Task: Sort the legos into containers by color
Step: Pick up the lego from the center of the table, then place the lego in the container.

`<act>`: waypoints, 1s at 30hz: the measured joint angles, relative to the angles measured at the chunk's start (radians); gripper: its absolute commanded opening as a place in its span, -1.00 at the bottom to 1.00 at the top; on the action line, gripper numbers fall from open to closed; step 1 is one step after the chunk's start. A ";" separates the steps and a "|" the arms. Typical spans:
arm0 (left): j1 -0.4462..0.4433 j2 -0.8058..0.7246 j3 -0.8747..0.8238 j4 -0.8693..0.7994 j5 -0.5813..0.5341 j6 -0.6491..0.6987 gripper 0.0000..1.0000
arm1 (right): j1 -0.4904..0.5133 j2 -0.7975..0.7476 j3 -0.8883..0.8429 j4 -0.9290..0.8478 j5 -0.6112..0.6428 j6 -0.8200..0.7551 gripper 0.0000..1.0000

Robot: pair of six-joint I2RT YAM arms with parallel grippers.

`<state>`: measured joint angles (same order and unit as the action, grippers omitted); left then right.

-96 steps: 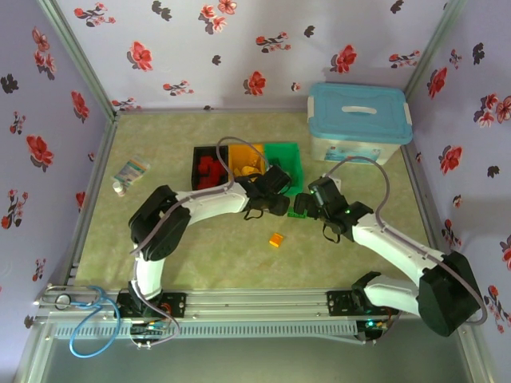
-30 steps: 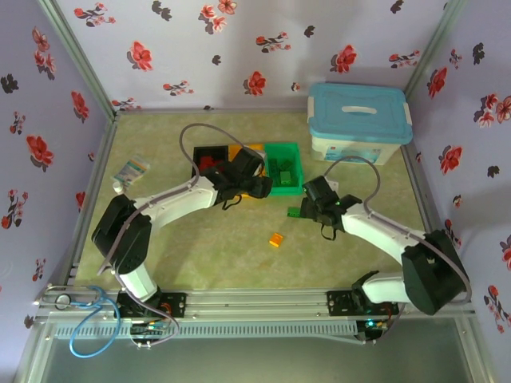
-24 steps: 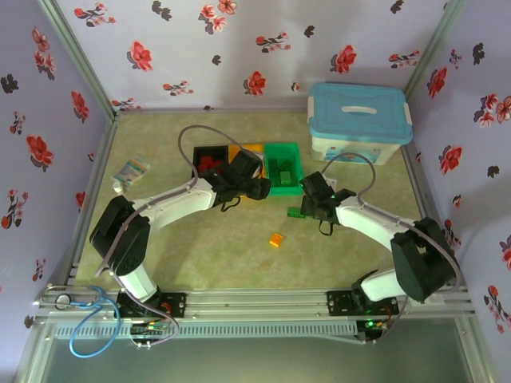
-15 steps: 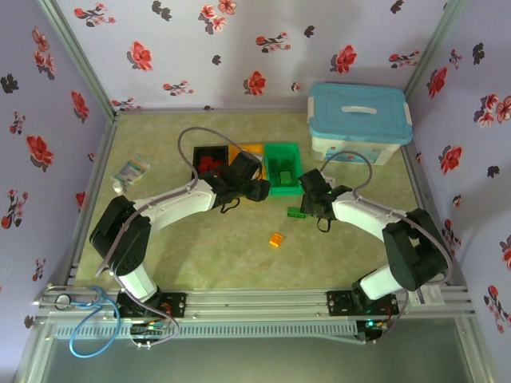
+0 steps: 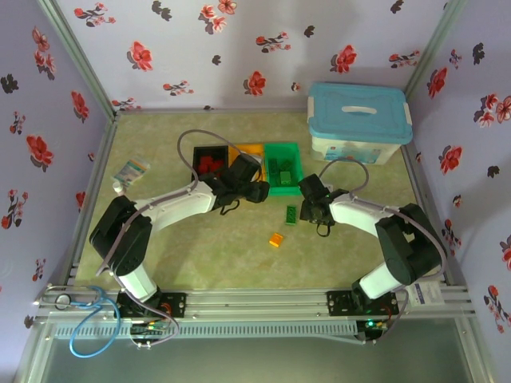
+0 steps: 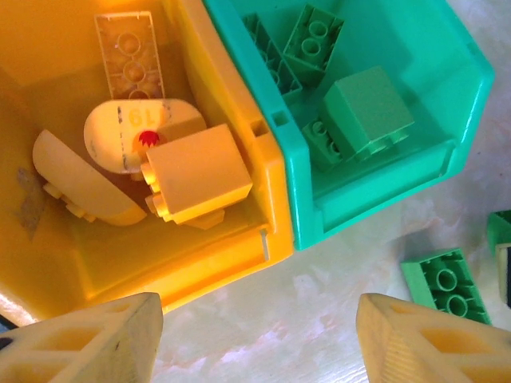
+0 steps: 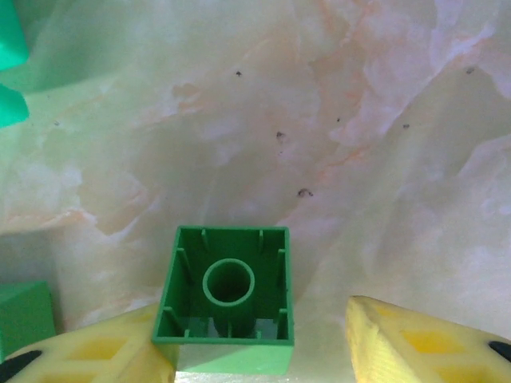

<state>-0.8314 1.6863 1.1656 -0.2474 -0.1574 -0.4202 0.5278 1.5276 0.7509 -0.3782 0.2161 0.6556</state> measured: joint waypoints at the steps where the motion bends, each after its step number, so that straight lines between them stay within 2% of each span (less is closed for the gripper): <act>1: 0.000 -0.001 -0.007 0.001 0.000 0.000 0.31 | 0.000 0.000 0.000 0.003 -0.002 0.000 0.03; 6: 0.000 -0.014 -0.029 0.001 0.000 -0.001 0.29 | 0.000 0.001 0.000 0.011 -0.011 0.003 -0.21; 12: 0.000 -0.027 -0.030 0.002 0.000 -0.009 0.29 | 0.000 -0.004 0.000 0.014 -0.014 0.007 -0.34; 22: 0.000 -0.040 -0.073 0.015 0.000 -0.025 0.28 | 0.012 -0.140 0.013 -0.019 -0.010 -0.006 -0.32; 30: -0.020 -0.163 -0.229 0.036 -0.001 -0.077 0.28 | 0.014 -0.153 0.140 -0.055 -0.002 -0.062 -0.28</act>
<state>-0.8513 1.5234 0.9367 -0.2115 -0.1581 -0.4973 0.5415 1.3750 0.8909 -0.4332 0.2138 0.5938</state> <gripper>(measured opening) 0.639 0.358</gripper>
